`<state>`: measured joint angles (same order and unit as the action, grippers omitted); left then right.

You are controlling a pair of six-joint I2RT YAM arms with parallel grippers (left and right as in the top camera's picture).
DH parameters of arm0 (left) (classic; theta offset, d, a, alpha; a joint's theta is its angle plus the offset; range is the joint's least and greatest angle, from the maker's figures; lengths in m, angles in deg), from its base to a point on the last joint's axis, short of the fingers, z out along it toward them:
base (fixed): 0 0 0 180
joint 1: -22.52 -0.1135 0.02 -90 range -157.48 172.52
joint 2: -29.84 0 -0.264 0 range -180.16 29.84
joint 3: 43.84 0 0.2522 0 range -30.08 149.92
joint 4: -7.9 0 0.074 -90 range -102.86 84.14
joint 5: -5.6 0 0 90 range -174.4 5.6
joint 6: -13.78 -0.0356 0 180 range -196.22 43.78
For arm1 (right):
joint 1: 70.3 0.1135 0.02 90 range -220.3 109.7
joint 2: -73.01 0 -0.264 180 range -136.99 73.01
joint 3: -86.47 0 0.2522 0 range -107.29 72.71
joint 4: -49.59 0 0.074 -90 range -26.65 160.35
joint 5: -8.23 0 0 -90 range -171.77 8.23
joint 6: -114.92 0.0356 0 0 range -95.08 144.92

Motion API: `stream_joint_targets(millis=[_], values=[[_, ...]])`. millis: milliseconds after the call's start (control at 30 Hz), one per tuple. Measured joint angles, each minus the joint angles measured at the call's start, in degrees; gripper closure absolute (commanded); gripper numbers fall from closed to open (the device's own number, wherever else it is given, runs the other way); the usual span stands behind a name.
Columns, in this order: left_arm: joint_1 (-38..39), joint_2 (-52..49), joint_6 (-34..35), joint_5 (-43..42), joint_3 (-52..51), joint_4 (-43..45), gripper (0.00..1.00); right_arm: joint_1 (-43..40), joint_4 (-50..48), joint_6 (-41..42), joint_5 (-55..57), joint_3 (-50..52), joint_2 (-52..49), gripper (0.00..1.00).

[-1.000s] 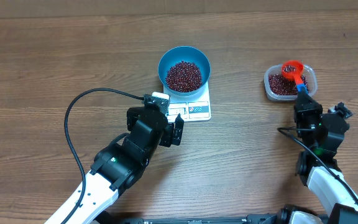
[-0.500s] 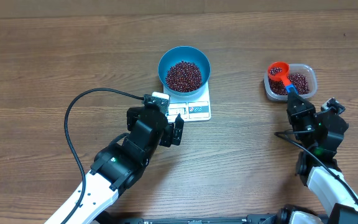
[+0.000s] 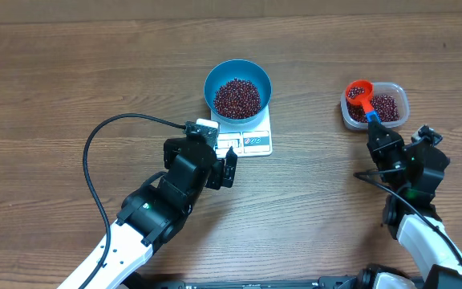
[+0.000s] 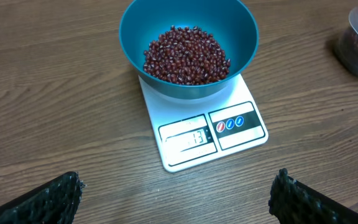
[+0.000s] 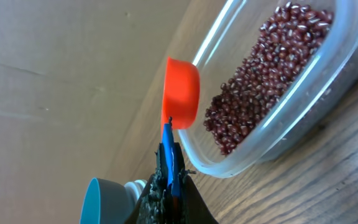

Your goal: Scoop item into bowl and weigh 150g on scale

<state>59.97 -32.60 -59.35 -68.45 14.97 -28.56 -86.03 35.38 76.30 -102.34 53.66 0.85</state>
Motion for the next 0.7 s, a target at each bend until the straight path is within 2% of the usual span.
stream_joint_targets(millis=[367,700], values=[[0.0,0.0,0.0,0.0,0.0,0.0,0.00,-7.0,8.8,-2.1,-5.0,-4.4,4.5,0.96],[0.0,0.0,0.0,0.0,0.0,0.0,0.01,-10.8,32.3,-14.1,-10.0,-16.2,6.3,0.96]])
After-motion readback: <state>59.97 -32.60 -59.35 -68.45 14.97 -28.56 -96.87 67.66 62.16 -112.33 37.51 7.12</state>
